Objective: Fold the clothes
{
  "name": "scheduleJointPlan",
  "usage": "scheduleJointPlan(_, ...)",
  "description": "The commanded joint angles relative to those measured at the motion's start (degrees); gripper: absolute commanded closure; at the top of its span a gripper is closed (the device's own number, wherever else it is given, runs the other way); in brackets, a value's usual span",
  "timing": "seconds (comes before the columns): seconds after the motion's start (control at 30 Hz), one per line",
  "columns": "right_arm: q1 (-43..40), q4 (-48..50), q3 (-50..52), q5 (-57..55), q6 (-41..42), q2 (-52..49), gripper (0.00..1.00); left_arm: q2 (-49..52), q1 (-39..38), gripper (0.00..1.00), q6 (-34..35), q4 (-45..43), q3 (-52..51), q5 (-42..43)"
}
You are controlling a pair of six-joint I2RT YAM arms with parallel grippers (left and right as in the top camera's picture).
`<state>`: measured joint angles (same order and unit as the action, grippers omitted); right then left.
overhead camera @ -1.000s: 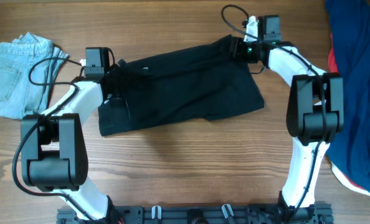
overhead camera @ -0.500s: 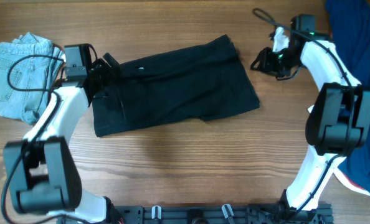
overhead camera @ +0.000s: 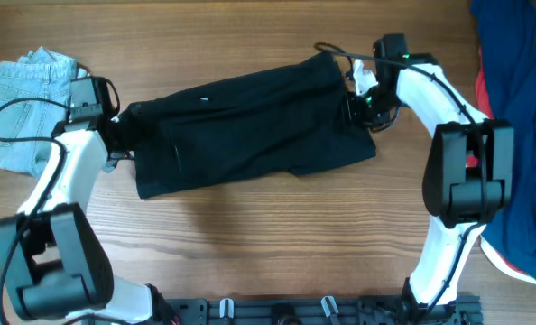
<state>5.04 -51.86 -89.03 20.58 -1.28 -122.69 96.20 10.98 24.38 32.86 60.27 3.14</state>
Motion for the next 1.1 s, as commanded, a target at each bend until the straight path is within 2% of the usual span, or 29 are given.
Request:
scheduleJointPlan(0.0, -0.1, -0.2, 1.0, -4.5, 1.7, 0.1, 0.53, 3.8, 3.7, 0.0, -5.2, -0.3, -0.3, 4.6)
scheduleJointPlan(0.1, -0.1, -0.3, 1.0, -4.5, 1.7, 0.1, 0.53, 6.5, 5.8, 0.0, -10.1, -1.8, -0.3, 7.9)
scheduleJointPlan(0.17, -0.1, -0.3, 1.0, -4.5, 1.7, 0.1, 0.53, 8.5, 6.2, 0.0, -12.5, -2.2, -0.3, 14.0)
scheduleJointPlan(0.33, -0.1, -0.3, 1.0, -4.5, 1.7, 0.1, 0.53, 12.7, 5.0, 0.0, -12.7, -1.2, -0.3, 25.5)
scheduleJointPlan(0.4, -0.1, -0.2, 1.0, -4.5, 1.7, 0.1, 0.53, 13.6, 4.1, 0.03, -12.7, -0.9, -0.4, 26.0)
scheduleJointPlan(0.53, -0.1, -0.2, 1.0, -4.5, 1.7, 0.1, 0.53, 14.3, 3.3, 0.23, -14.1, -1.2, -0.4, 26.0)
scheduleJointPlan(0.6, -0.1, -0.1, 1.0, -4.5, 1.7, 0.1, 0.53, 14.3, 3.3, 0.38, -15.0, -1.4, -0.4, 26.0)
scheduleJointPlan(0.7, -0.1, 0.0, 1.0, -4.5, 1.7, 0.1, 0.53, 14.3, 3.3, 0.52, -15.2, -1.6, -0.4, 25.9)
scheduleJointPlan(0.77, -0.1, 0.0, 1.0, -4.5, 1.7, 0.1, 0.53, 14.3, 3.4, 0.73, -15.2, -1.6, -0.4, 25.7)
scheduleJointPlan(0.87, -0.1, 0.0, 1.0, -4.5, 1.9, 0.1, 0.53, 14.2, 4.0, 0.84, -15.2, -1.5, -0.3, 25.7)
scheduleJointPlan(0.93, -0.1, 0.0, 1.0, -4.5, 1.9, 0.1, 0.53, 13.7, 5.4, 0.96, -15.2, -1.4, -0.3, 25.7)
scheduleJointPlan(1.07, -0.1, -0.1, 1.0, -4.5, 1.9, 0.1, 0.54, 11.2, 9.8, 0.96, -15.2, -0.9, -0.3, 25.7)
